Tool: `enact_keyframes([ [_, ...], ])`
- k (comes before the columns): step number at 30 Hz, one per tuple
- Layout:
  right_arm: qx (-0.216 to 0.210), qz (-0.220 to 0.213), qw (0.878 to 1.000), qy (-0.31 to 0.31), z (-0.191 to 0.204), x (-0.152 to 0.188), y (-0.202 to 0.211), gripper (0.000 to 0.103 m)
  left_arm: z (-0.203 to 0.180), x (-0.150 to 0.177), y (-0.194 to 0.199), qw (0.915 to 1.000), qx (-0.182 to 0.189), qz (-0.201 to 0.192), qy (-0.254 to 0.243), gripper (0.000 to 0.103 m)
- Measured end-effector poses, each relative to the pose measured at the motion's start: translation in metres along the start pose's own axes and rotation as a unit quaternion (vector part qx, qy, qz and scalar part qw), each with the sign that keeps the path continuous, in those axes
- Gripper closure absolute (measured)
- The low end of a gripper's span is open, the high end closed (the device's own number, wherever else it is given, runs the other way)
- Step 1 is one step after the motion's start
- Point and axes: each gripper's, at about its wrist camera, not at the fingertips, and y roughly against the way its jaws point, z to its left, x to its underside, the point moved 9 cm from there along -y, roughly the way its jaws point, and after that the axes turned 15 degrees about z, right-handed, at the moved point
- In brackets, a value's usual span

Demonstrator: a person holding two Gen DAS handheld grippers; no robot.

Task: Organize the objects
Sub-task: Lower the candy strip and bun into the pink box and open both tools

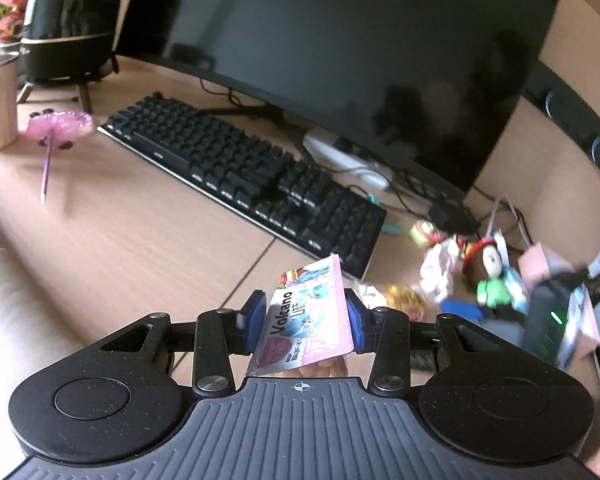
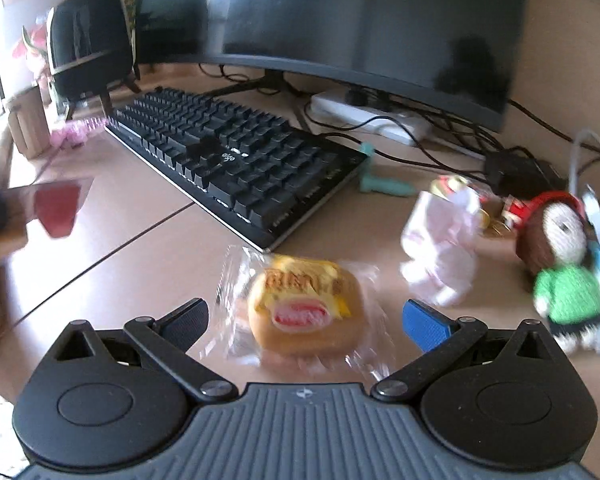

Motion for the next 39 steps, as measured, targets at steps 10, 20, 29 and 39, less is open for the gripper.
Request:
enact_keyframes([
  [10,0.014,0.017,1.0,-0.006,-0.029,0.019,0.021,0.031,-0.039,0.011,-0.037,0.9969,0.047,0.05,-0.039,0.058],
  [20,0.148,-0.008,0.982,-0.121,-0.189,0.119,0.147,0.032,-0.207,0.004,-0.069,0.9732,0.166,0.092,-0.13,0.058],
  [29,0.202,-0.047,0.959,-0.191,-0.268,0.187,0.206,0.032,-0.409,-0.017,-0.125,0.9573,0.204,0.071,-0.193,0.058],
  [39,0.183,-0.038,0.954,-0.233,-0.304,0.235,0.201,0.032,-0.476,0.038,-0.228,0.9672,0.095,0.095,-0.216,0.062],
])
